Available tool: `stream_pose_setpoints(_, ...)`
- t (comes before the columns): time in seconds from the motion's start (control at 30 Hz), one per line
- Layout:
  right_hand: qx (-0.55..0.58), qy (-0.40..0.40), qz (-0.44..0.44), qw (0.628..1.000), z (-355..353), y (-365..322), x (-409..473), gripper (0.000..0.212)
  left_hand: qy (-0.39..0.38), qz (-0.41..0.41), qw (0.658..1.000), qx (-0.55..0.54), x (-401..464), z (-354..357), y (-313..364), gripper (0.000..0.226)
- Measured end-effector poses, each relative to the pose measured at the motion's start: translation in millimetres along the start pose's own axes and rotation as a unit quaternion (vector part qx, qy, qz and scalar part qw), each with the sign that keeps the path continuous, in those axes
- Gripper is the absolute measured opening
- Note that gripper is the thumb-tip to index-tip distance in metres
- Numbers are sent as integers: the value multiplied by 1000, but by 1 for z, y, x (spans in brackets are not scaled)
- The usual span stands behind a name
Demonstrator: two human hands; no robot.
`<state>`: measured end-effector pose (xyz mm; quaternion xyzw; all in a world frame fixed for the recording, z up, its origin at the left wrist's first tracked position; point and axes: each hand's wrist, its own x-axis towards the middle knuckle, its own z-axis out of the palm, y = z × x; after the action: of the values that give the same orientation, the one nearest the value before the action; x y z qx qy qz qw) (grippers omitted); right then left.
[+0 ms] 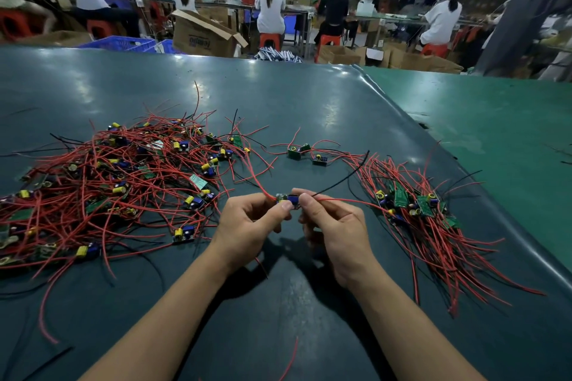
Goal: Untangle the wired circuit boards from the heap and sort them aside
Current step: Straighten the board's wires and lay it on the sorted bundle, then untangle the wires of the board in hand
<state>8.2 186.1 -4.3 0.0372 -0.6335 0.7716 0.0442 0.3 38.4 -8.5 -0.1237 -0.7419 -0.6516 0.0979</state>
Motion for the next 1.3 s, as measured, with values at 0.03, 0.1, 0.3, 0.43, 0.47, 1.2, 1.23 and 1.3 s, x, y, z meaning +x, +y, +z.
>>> stream_pose_setpoints(0.03,13,8,6,1000,0,0,0,13,-4,-2,1000,-5,1,-1,0,21)
stream_pose_setpoints(0.1,32,15,18,999,2,1,0,11,-4,-1,1000,-18,2,-2,-1,23)
stream_pose_setpoints(0.3,55,-4,56,997,-1,0,1,16,19,-4,999,-50,5,-3,-4,27)
stream_pose_setpoints(0.43,36,4,61,997,-2,-1,3,9,2,-33,996,-78,8,-3,-5,26)
stream_pose_setpoints(0.47,30,9,59,998,-2,0,4,8,-1,-38,996,-79,9,-3,-6,26)
stream_pose_setpoints(1.2,192,118,71,972,-18,-6,18,30,36,-25,996,-78,8,-4,-10,25)
stream_pose_setpoints(1.23,192,139,57,970,-20,-6,19,29,51,-28,994,-91,9,-4,-10,24)
stream_pose_setpoints(1.3,197,178,39,963,-24,-7,20,28,65,-24,993,-100,10,-3,-10,24)
